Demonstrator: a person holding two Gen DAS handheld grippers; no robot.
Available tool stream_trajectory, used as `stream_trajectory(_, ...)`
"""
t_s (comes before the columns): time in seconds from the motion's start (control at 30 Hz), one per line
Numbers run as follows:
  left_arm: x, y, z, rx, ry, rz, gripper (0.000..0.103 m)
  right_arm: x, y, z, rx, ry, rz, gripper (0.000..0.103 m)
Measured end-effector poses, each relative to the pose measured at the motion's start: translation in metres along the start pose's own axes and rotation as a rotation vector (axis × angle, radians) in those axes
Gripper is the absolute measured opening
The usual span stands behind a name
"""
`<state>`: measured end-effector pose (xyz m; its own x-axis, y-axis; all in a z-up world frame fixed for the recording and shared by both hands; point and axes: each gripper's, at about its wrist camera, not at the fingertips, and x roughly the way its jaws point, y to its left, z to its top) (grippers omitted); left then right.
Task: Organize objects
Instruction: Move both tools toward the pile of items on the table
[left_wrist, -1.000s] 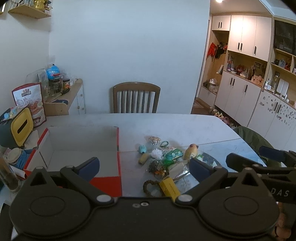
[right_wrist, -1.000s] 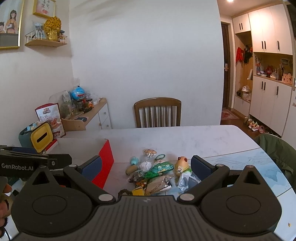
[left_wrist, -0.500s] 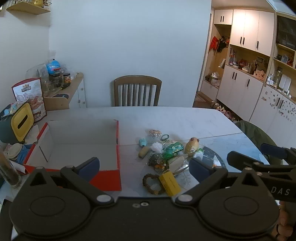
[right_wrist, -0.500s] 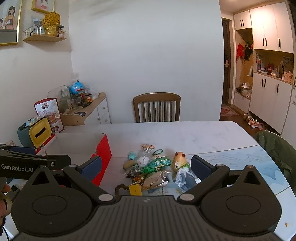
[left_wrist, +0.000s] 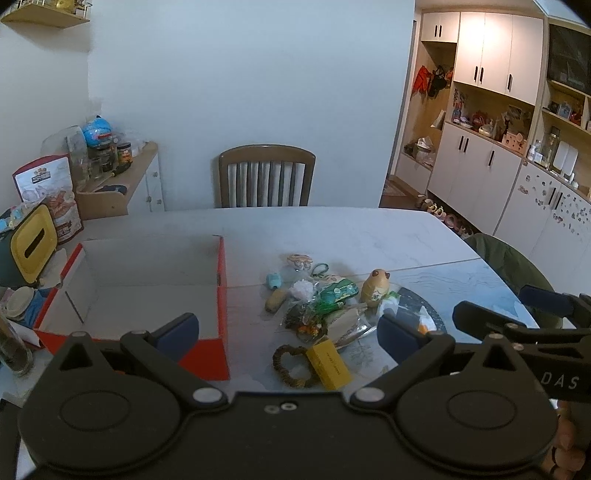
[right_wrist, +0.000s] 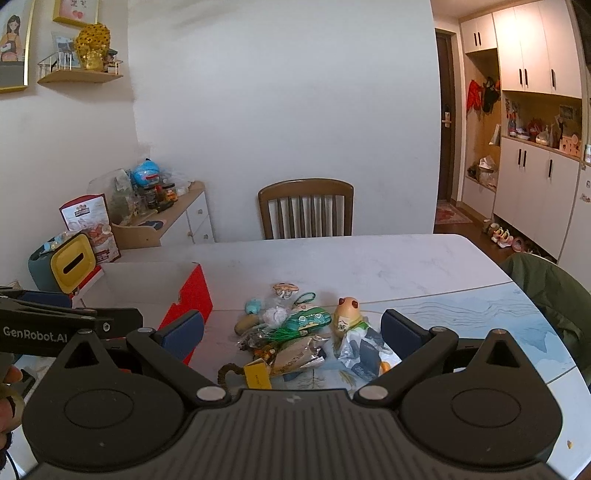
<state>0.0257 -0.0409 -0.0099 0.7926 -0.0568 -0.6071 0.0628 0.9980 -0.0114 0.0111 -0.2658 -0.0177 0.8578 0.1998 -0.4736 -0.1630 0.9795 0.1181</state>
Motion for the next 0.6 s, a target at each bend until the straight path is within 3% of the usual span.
stream_trajectory(0.33,0.038,-0.018,0.007,0.046,0.037,-0.048,0.103,0.033,-0.044,0.006,-0.021,0.019,-0.026,0.103)
stream_trajectory(0.6,0.099,-0.026,-0.002,0.056,0.137,-0.084,0.103,0.091,-0.096,-0.005,-0.060,0.090,-0.057,0.103)
